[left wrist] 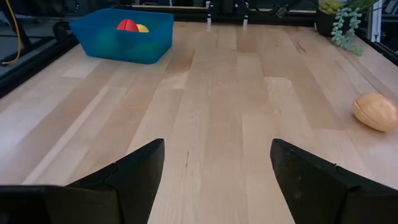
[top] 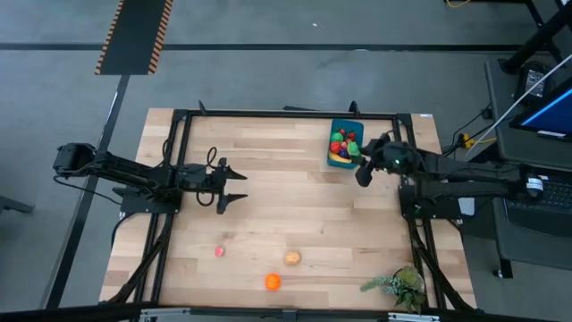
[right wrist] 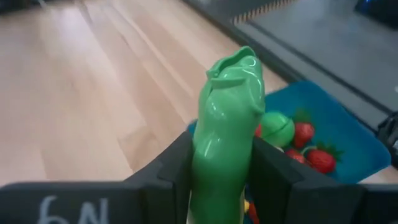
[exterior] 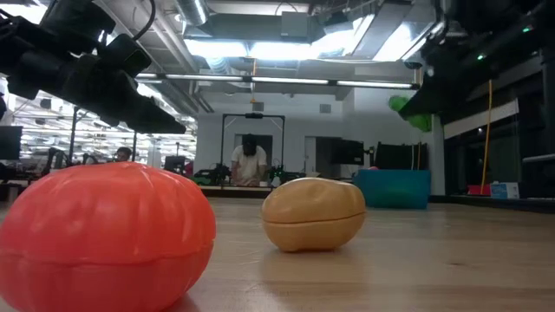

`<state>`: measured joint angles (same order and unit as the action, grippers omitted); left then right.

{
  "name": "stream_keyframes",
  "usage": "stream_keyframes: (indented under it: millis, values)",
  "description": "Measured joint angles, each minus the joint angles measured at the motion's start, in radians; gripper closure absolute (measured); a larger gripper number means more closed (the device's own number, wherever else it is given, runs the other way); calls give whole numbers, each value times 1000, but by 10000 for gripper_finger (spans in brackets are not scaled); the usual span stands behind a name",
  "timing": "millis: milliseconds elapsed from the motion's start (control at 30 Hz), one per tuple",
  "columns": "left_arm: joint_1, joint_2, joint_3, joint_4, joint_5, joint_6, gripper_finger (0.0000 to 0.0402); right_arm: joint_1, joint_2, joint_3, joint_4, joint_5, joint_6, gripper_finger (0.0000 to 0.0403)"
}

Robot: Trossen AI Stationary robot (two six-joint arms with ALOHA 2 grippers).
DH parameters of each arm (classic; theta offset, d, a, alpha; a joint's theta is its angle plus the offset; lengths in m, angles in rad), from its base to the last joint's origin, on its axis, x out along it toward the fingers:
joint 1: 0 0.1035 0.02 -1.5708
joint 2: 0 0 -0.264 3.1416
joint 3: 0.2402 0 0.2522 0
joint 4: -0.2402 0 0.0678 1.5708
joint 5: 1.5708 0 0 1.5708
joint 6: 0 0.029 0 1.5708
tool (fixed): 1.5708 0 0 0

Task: Pick and placing Produce into tupperware
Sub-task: Put the green peas into the blue bin

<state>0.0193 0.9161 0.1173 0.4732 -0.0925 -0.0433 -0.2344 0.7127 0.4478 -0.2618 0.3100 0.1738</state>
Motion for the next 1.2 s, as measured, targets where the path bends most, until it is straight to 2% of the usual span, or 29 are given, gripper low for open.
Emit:
stream_keyframes:
  millis: [233,400,633,900,1100,1200]
  values:
    - [0,0,0,0,0,0,115,-177,188,100,-26,-137,-103,278]
    - [0,0,0,-1,0,0,115,-287,356,240,-158,-160,-171,278]
    - [0,0,0,-2,0,1,115,-416,622,435,-297,-274,-276,278]
    - [0,0,0,-19,0,1,115,-492,846,656,-472,-282,-333,278]
    - [0,0,0,-19,0,1,115,-535,957,687,-484,-284,-341,278]
    - [0,0,0,-19,0,2,115,-555,992,687,-483,-342,-338,278]
